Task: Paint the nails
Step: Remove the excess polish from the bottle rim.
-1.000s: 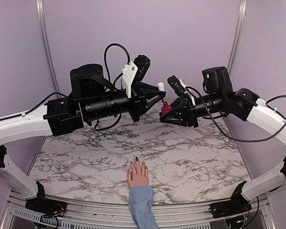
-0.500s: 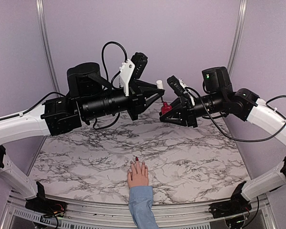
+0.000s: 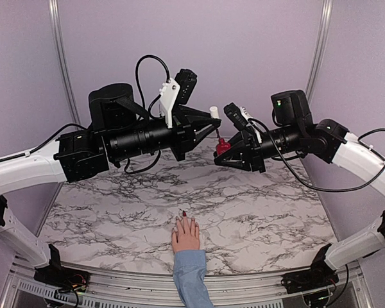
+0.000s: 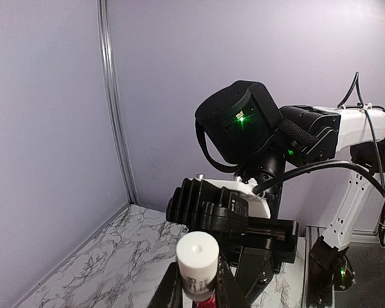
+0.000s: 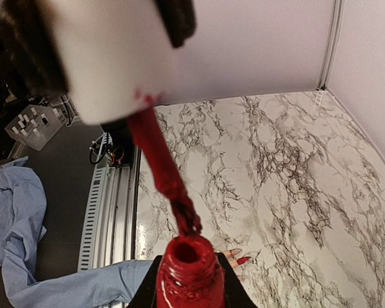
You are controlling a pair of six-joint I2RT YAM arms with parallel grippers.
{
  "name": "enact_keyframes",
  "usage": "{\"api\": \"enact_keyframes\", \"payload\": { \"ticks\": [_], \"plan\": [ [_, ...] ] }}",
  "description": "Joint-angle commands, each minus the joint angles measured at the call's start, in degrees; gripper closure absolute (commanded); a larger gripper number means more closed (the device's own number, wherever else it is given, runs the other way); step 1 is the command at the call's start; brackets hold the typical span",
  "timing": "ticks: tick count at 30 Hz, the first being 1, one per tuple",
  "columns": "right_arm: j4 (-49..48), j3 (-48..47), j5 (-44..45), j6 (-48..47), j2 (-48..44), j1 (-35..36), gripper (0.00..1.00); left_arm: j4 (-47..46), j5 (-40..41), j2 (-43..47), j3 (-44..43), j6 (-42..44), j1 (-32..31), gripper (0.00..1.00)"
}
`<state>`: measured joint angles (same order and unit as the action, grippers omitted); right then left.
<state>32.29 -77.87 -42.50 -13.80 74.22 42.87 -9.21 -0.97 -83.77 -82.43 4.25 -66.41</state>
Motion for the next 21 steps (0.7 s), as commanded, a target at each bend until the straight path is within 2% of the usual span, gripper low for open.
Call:
{"api": "enact_keyframes", "payload": {
  "ticks": [1, 21],
  "plan": [
    [0.96, -2.55, -0.13, -1.13, -0.14, 0.82, 1.0, -2.14, 0.53, 0.68, -0.23, -0.32, 0.23, 1.0],
    [0.93, -2.91, 0.49, -1.45, -0.28, 1.0, 1.0, -1.6, -2.25, -0.38, -0.11, -2.45, 0.24, 1.0]
  ]
}}
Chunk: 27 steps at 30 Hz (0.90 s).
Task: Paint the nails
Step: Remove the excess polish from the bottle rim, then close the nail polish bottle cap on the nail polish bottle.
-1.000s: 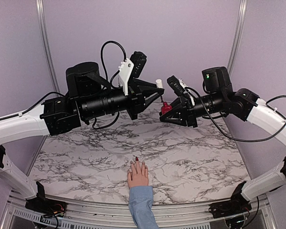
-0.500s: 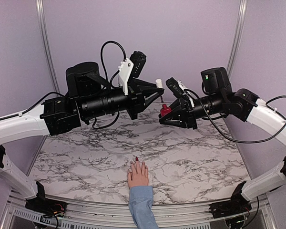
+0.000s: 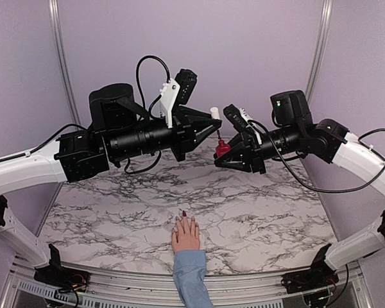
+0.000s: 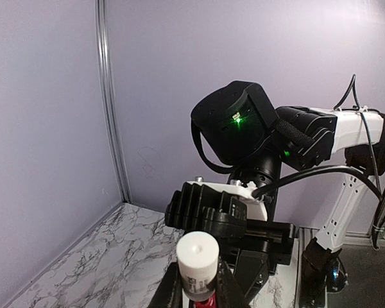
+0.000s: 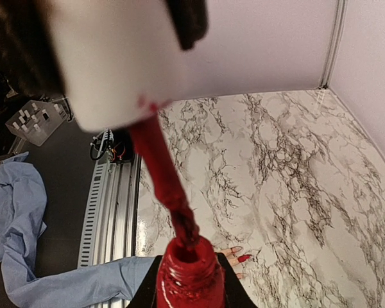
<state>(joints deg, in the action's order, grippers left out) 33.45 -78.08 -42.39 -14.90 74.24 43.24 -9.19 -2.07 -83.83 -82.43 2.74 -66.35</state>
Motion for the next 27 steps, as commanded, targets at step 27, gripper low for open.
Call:
{"api": "enact_keyframes", "payload": {
  "ticks": [27],
  "plan": [
    [-0.8, -2.31, -0.06, -0.75, -1.29, 0.68, 1.0, -1.88, -1.08, -1.64, 0.59, -2.3, 0.24, 1.0]
  ]
}}
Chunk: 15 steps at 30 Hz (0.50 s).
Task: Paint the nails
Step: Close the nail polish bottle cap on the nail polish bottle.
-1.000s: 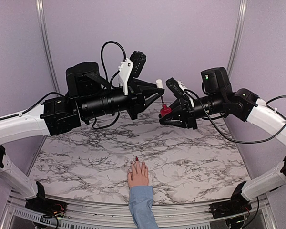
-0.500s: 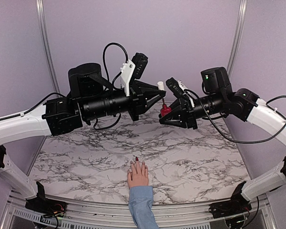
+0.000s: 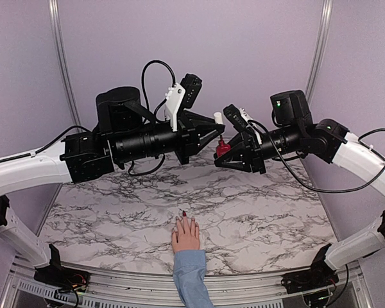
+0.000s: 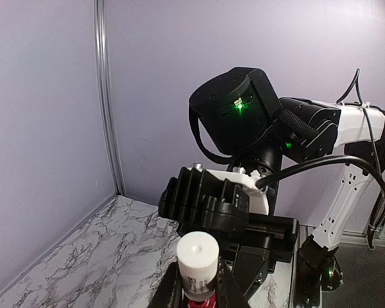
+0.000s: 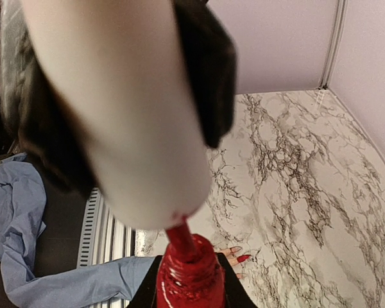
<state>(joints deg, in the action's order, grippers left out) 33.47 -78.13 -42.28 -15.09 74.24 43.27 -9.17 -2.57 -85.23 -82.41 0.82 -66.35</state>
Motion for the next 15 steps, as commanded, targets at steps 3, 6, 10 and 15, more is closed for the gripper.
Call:
{"api": "enact_keyframes", "payload": {
  "ticks": [3, 6, 10, 15],
  "plan": [
    [-1.02, -2.29, -0.17, -0.55, -1.53, 0.61, 1.0, -2.06, -0.43, -0.27, 1.22, -0.38, 0.17, 1.0],
    [-1.17, -2.42, -0.29, -0.47, -1.55, 0.66, 1.0, -2.17, -0.39, -0.28, 1.62, -0.4, 0.23, 1.0],
    [-1.56, -2.63, -0.74, -0.27, -1.7, 0.63, 1.0, -2.65, -0.33, -0.36, 2.06, -2.01, 0.25, 1.0],
    [-1.72, -2.83, -1.04, -0.29, -1.73, 0.6, 1.0, -3.49, -0.27, -0.62, 2.48, -2.68, 0.25, 1.0]
  ]
}}
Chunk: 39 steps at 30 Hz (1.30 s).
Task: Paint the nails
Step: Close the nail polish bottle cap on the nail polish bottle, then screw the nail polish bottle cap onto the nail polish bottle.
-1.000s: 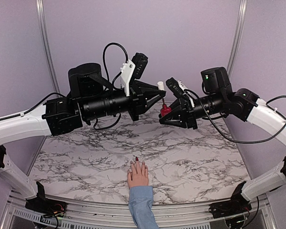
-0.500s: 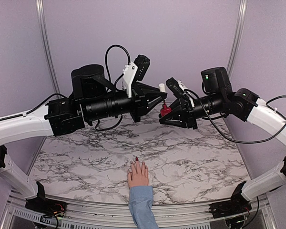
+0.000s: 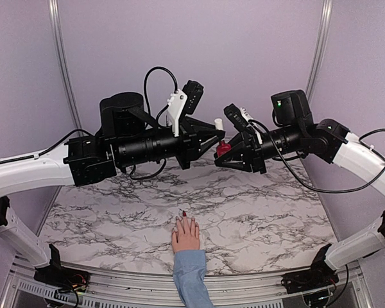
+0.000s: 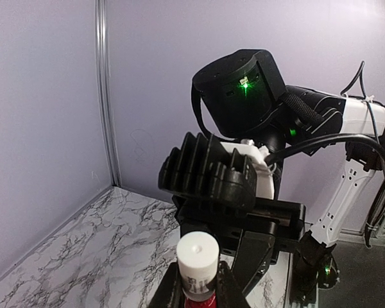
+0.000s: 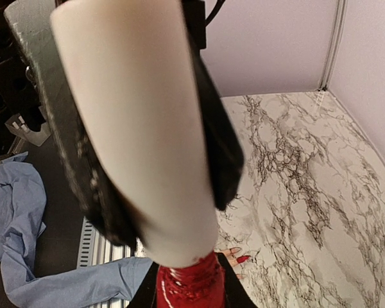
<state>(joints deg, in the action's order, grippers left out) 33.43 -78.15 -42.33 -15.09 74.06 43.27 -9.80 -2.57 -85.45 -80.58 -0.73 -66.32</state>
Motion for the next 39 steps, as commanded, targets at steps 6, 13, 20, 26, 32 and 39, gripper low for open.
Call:
{"api": "enact_keyframes", "payload": {
  "ticks": [6, 13, 20, 26, 32, 39],
  "plan": [
    [-2.01, -3.26, -0.42, -0.2, -1.79, 0.59, 1.0, -4.27, -0.68, -0.99, 1.07, -3.12, 0.4, 1.0],
    [-3.19, -3.12, -0.13, 0.23, -2.76, 0.67, 1.0, -6.04, -0.99, -1.45, 1.87, -5.64, 0.76, 1.0],
    [-5.36, -3.18, 0.13, 1.03, -3.96, 0.62, 1.0, -7.67, -1.98, -2.01, 2.97, -7.92, 0.93, 1.0],
    [-5.59, -3.19, -0.13, 1.05, -4.55, 0.66, 1.0, -7.78, -2.57, -2.14, 2.82, -8.33, 0.93, 1.0],
    [-5.71, -1.79, 0.98, 1.21, -5.52, 0.59, 1.0, -7.69, -3.37, -1.44, 1.65, -7.45, 1.33, 0.95],
    [-6.26, -0.45, 2.59, 2.41, -5.69, 0.6, 1.0, -7.04, -3.44, -1.03, 0.03, -6.65, 1.46, 0.81]
  ]
}}
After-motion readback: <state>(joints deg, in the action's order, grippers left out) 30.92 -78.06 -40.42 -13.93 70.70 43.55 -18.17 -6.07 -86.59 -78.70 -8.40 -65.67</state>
